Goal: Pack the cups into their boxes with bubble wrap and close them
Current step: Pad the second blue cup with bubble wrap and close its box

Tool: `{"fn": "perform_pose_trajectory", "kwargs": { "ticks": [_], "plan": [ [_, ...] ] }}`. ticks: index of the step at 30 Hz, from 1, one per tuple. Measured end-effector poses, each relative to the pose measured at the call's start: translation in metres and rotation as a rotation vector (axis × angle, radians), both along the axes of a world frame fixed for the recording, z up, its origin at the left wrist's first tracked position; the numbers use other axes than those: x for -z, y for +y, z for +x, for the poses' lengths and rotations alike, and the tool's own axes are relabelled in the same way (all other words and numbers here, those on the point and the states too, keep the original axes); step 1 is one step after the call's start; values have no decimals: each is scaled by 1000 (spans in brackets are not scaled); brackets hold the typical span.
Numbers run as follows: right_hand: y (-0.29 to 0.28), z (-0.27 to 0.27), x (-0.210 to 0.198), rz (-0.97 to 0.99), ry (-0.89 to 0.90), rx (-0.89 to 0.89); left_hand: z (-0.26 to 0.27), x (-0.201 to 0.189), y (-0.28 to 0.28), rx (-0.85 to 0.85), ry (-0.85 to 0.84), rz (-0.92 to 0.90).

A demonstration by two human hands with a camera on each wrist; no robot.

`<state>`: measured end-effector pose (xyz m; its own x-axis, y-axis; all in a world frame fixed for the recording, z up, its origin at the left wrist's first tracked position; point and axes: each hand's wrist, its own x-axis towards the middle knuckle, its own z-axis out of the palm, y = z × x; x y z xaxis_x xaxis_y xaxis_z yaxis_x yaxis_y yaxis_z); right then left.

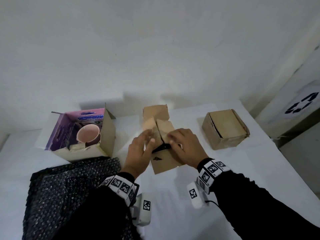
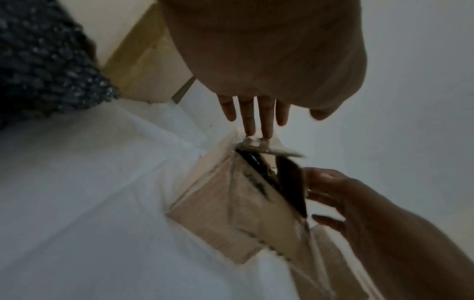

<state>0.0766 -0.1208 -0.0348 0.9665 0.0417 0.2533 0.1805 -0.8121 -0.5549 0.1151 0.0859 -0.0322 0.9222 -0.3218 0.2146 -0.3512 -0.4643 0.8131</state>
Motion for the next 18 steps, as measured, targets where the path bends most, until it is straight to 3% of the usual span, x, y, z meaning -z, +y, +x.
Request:
{"fn": "perform_pose_trajectory", "kwargs": {
  "ticks": [4,8,10,12,15,18],
  "plan": [
    [-22,-6,17,-271,-38,-196,3,20,18,200,-90,327],
    [-33,-7,22,-434,34,-279,10,39,31,342,-179,427],
    [-34,-6,21,-326,23,-276,12,39,29,333,-229,416],
    [-32,-1,11,-107,65,-187,15,32,23,255,-221,317],
    [-25,11,-2,38,123,-50,24,26,16,139,-182,227],
    [-20,24,2,194,176,74,31,24,9,-29,53,171]
  ]
}}
